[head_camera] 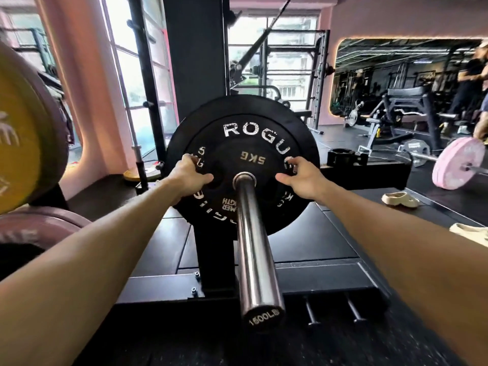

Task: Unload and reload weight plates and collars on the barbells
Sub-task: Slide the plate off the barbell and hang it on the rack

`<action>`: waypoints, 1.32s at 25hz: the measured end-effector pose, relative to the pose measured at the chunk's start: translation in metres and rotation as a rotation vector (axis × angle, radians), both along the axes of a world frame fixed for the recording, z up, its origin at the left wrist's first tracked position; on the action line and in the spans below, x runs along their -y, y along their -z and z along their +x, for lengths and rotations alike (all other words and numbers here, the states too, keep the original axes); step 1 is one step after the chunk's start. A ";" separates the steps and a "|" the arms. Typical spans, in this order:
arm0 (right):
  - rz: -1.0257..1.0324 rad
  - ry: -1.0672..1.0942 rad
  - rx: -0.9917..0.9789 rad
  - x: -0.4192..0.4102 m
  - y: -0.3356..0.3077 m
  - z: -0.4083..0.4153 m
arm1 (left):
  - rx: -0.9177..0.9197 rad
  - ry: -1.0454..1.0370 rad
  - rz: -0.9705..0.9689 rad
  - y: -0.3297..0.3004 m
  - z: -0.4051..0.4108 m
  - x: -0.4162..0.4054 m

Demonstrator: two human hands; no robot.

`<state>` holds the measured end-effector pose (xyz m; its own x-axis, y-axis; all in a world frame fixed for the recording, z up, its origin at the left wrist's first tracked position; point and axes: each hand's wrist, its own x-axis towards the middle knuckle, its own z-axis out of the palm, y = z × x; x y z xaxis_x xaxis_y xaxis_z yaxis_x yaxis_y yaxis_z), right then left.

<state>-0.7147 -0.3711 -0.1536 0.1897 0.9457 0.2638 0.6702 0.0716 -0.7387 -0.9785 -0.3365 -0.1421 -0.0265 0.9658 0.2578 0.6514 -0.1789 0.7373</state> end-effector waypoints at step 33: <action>-0.007 0.139 0.205 0.141 0.029 -0.018 | -0.121 -0.148 0.067 0.029 0.002 0.157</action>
